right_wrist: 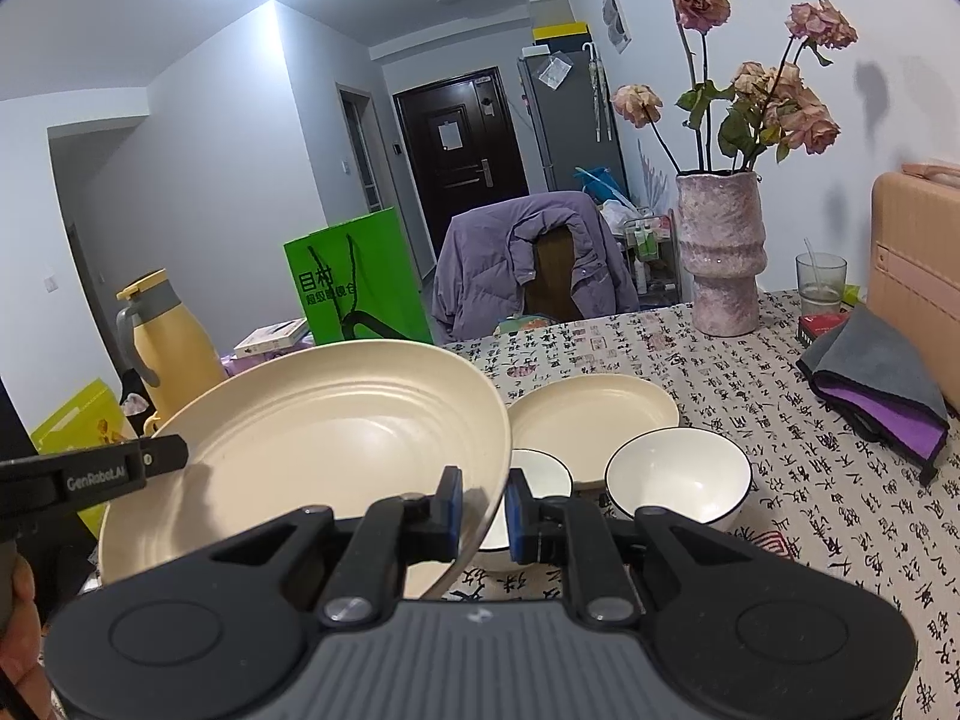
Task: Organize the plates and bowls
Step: 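Carry the held cream plates with both tools toward the blue bowl, then carry both cream plates past the blue bowl toward the white bowls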
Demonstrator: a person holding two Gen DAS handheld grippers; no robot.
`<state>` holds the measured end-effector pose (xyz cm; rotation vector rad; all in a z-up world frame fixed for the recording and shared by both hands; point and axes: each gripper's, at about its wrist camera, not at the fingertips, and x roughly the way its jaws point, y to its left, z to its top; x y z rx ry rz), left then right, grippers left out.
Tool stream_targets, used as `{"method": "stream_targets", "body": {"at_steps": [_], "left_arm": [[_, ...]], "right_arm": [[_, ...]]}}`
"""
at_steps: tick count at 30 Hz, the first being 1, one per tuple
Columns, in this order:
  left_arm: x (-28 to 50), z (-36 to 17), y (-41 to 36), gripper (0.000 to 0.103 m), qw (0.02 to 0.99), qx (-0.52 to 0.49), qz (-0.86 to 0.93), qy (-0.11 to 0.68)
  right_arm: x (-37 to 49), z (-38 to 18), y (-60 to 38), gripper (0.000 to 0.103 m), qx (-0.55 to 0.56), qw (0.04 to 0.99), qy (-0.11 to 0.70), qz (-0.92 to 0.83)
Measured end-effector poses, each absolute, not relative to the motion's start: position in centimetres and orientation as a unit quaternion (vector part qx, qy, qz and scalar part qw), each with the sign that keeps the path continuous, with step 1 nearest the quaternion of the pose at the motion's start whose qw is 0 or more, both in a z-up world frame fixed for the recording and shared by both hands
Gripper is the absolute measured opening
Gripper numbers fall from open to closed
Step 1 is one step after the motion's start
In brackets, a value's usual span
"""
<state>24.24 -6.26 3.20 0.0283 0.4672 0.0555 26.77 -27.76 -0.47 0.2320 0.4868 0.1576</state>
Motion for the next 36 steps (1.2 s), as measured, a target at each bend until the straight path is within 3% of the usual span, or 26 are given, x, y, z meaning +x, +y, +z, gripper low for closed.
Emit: {"method": "stream_targets", "body": {"at_steps": [36], "left_arm": [[19.4,1.7,-6.9,0.012,0.977,0.023,0.016,0.213]], "right_arm": [[21.9,-2.2,-29.0,0.015,0.144,0.960,0.227,0.074]]}}
